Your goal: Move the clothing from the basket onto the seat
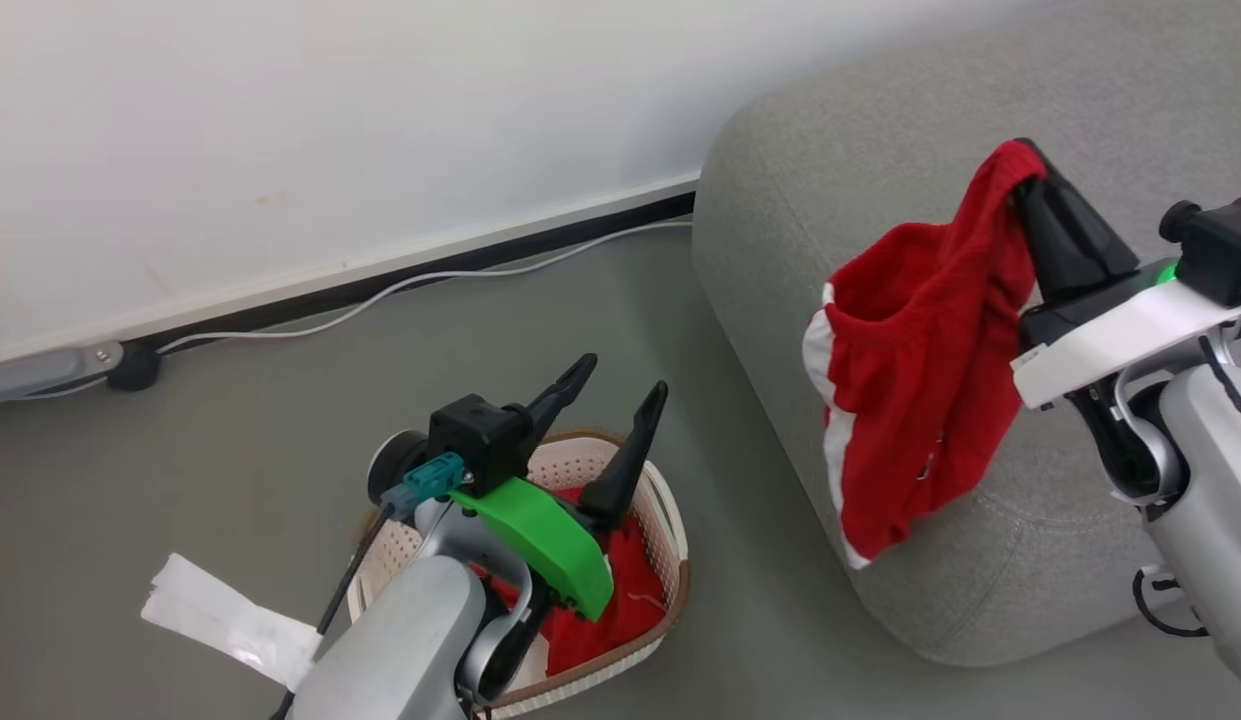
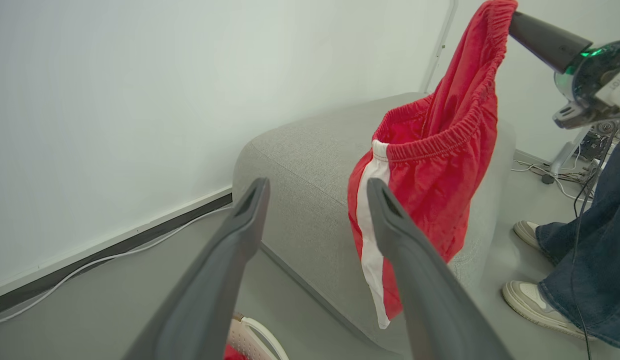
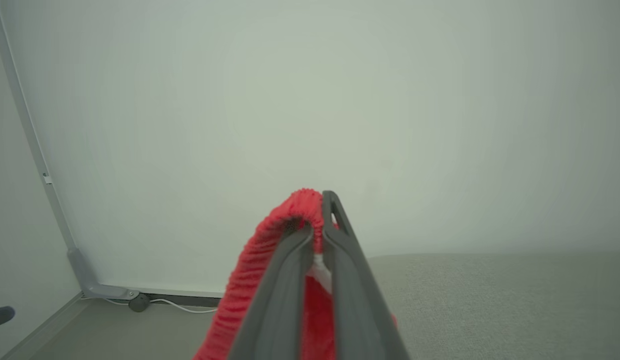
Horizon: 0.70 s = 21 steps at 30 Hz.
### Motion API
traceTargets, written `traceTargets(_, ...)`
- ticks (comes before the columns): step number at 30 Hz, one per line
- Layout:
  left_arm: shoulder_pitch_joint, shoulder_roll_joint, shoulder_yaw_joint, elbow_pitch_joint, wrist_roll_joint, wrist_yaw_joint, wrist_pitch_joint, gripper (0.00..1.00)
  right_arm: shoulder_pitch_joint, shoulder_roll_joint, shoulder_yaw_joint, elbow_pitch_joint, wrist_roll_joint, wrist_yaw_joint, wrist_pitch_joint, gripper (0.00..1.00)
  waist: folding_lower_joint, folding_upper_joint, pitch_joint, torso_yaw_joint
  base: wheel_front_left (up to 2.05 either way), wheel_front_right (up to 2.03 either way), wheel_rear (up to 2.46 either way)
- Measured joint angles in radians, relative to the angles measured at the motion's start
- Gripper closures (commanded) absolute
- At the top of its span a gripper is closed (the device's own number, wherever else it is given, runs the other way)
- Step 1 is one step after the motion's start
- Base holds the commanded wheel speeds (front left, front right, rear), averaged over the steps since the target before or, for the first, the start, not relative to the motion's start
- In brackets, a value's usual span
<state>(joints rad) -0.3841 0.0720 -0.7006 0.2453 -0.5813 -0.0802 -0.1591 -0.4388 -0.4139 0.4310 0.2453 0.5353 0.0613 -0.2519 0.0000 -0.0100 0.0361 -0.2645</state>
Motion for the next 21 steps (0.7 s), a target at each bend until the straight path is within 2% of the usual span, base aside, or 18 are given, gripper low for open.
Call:
traceTargets(13, -0.002, -0.004, -0.037, -0.043, 0.034, -0.003, 0.022, 0.0, 0.005, -0.052, -0.026, -0.068, 0.0, 0.002, 0.001, 1.0, 0.0, 0.0, 0.1, -0.018, 0.0, 0.0, 0.0)
traceTargets(19, -0.03, -0.002, -0.026, -0.073, 0.051, 0.011, 0.035, 0.0, -0.131, -0.068, -0.064, -0.088, 0.002, 0.012, 0.025, 1.0, 0.0, 0.0, 0.161, -0.009, 0.0, 0.0, 0.0)
traceTargets(21, -0.042, -0.001, -0.017, -0.086, 0.051, 0.016, 0.04, 0.0, -0.194, -0.06, -0.099, -0.098, 0.049, 0.018, 0.04, 1.0, 0.0, 0.0, 0.184, -0.006, 0.0, 0.0, 0.0)
